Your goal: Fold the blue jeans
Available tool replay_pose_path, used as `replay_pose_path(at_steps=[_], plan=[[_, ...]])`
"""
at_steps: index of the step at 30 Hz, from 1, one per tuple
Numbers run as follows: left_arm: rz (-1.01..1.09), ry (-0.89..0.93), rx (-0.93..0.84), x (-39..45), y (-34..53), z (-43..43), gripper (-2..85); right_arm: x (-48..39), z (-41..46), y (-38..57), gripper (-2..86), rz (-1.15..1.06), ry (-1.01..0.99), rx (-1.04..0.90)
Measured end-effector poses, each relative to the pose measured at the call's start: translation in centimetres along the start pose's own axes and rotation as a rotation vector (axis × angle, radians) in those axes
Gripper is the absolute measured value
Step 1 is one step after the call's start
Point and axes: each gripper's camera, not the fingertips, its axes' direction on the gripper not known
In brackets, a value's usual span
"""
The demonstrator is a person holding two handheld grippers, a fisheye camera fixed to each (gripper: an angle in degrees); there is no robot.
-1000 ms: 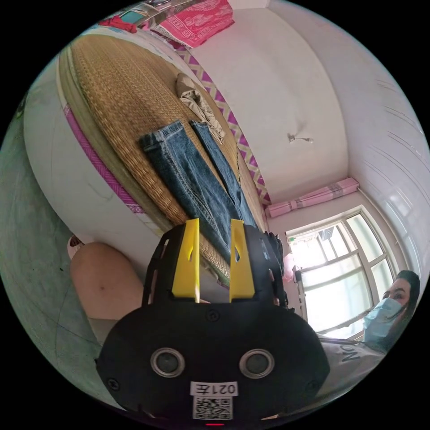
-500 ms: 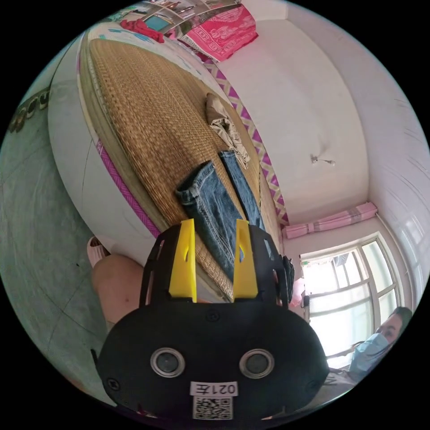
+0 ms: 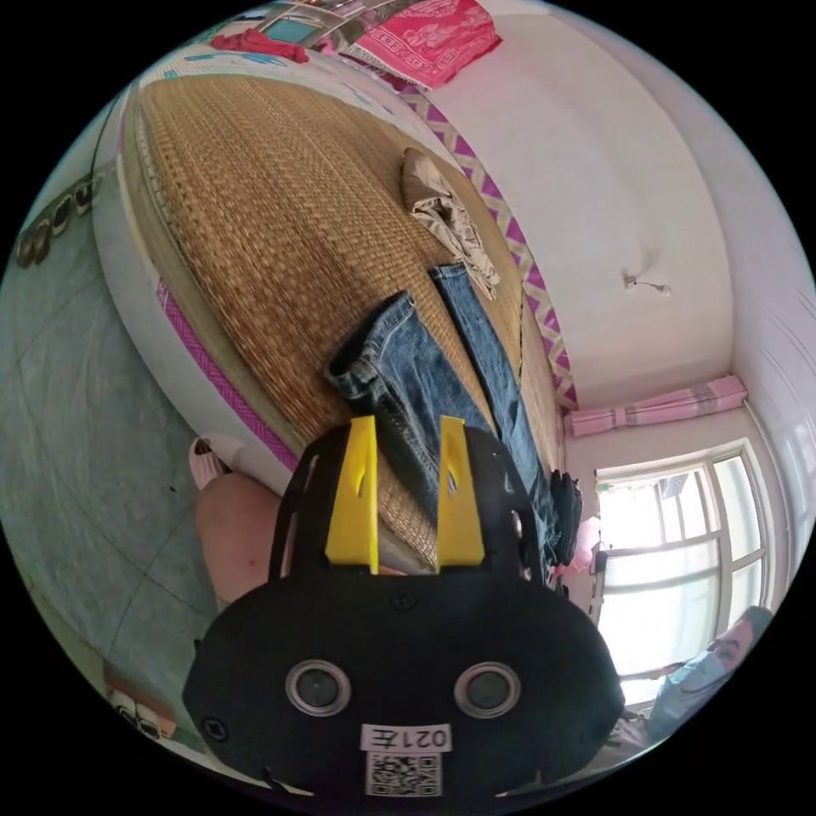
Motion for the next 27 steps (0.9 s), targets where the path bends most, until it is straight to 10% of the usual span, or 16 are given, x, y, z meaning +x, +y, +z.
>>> replay_pose_path(at_steps=[14, 27], plan=[[0.468, -0.149, -0.181, 19.0, -14.2, 10.0, -1.0, -13.2, 9.8, -16.3, -0.1, -0.130, -0.246, -0.190], [0.398, -0.527, -0.462, 29.5, -38.7, 49.2, -0.8, -14.1, 41.9, -33.6, 0.3, 0.084, -0.004, -0.272]])
